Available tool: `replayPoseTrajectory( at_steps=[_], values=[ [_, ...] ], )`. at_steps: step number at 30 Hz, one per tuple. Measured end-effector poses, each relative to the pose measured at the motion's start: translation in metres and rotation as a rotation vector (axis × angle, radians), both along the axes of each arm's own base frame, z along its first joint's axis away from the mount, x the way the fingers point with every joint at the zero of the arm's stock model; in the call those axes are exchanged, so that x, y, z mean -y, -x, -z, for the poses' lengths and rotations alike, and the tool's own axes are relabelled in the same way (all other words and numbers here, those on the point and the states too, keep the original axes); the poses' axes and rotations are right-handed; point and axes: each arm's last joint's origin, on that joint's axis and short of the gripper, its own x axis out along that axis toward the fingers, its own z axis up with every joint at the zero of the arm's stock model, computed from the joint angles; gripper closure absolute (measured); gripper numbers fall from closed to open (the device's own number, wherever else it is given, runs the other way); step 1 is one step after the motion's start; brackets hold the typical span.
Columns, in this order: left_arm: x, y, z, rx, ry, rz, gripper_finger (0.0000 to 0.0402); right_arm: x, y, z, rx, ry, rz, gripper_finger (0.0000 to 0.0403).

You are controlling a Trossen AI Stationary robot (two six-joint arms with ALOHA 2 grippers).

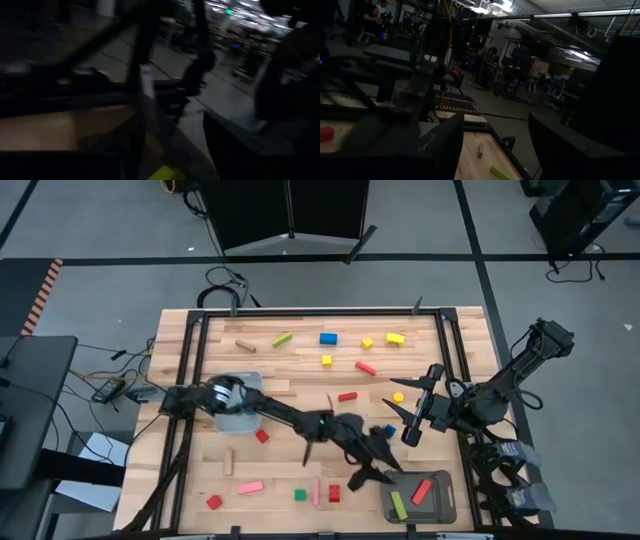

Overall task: Sort blocks by size
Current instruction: Put the middle left yellow block into the grey bin

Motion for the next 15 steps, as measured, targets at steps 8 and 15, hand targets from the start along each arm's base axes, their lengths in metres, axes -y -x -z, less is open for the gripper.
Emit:
replayPoseTrajectory(
  at_steps=[8, 15],
  values=[
    [-0.063, 0.099, -0.01, 0.076, -0.005, -0.336, 0.0259, 0.001, -0.001, 0.001, -0.006, -0.001, 0.007, 0.0173],
    [-0.092, 0.207, -0.025, 0.113, -0.034, -0.628, 0.0265, 0.02, -0.03, 0.021, -0.055, -0.062, 0.13, 0.0176]
  ],
)
